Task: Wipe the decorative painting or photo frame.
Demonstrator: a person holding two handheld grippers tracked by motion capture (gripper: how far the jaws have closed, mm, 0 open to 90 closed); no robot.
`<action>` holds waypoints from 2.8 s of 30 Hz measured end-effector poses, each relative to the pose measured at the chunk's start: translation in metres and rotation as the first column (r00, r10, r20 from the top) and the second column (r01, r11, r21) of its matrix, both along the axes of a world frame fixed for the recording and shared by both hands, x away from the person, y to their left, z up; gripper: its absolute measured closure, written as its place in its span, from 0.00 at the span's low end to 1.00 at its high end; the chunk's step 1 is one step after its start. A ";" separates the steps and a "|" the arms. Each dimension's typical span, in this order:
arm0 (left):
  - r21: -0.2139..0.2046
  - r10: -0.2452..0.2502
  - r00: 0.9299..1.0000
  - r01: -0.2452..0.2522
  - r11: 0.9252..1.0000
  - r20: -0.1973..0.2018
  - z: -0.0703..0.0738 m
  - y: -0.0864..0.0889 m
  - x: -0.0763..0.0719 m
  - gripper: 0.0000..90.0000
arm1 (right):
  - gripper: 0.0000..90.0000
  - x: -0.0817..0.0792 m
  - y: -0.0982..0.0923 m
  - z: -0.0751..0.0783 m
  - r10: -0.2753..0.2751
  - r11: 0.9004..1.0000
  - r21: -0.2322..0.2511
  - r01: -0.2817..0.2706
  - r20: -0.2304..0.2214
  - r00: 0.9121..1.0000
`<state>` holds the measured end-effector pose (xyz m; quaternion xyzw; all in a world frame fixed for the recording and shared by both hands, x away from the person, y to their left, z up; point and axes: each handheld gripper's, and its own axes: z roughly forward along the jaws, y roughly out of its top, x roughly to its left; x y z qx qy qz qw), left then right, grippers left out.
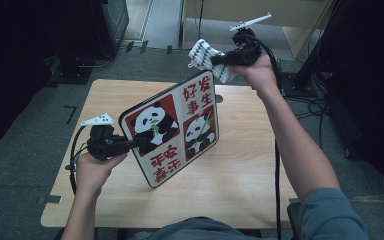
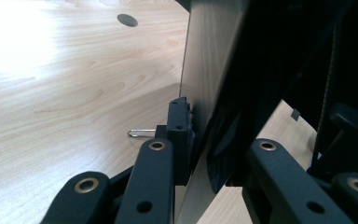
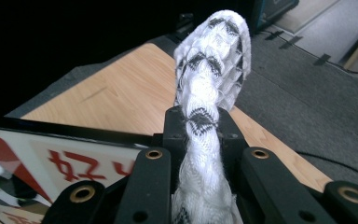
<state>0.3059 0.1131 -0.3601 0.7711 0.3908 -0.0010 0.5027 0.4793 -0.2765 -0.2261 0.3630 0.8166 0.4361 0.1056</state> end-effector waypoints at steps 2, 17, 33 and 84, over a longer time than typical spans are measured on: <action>-0.002 0.000 1.000 0.000 1.000 0.000 0.000 0.000 0.001 0.87 | 0.89 -0.004 0.005 0.002 0.017 1.000 0.010 -0.017 0.012 1.000; -0.031 0.003 1.000 -0.002 1.000 0.016 -0.003 0.004 0.004 0.86 | 0.89 -0.046 0.015 -0.017 0.061 0.997 0.044 -0.064 0.061 0.996; -0.067 -0.030 0.999 0.029 0.997 -0.014 -0.005 0.008 0.007 0.87 | 0.89 -0.057 0.015 -0.031 0.096 0.994 0.047 -0.100 0.074 0.993; -0.074 -0.026 1.000 0.025 0.997 -0.011 -0.005 0.008 0.004 0.87 | 0.89 -0.078 0.003 -0.098 0.121 0.988 0.092 -0.122 0.019 0.993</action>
